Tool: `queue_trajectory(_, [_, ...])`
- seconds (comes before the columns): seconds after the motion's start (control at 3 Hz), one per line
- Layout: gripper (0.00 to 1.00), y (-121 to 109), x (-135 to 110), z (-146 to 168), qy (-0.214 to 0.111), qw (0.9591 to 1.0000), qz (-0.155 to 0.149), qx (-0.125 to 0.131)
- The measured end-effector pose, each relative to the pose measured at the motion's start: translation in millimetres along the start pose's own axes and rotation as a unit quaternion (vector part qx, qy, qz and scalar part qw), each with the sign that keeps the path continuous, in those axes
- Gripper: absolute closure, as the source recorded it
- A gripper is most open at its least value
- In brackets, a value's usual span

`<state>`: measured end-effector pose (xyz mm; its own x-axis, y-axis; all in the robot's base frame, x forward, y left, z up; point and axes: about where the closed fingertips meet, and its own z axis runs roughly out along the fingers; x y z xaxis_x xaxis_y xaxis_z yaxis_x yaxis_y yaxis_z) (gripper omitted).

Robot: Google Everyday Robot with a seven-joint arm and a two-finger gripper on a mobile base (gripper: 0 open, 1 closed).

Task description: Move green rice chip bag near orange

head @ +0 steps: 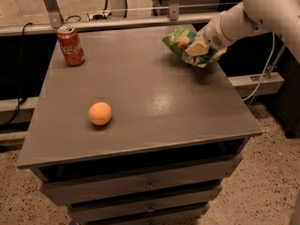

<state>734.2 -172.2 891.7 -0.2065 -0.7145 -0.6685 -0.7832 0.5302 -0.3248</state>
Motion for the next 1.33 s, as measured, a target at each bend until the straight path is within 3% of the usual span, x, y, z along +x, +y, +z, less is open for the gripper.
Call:
queue_trajectory(0.33, [1.0, 0, 0, 0, 0.0, 1.0, 0.0, 0.0])
queue_trajectory(0.67, [1.0, 20, -27, 3, -0.015, 0.9995, -0.025, -0.014])
queue_trajectory(1.0, [1.0, 55, -60, 1, -0.041, 0.9975, -0.04, -0.042])
queue_trajectory(1.33, [1.0, 90, -74, -4, -0.056, 0.9956, -0.028, -0.07])
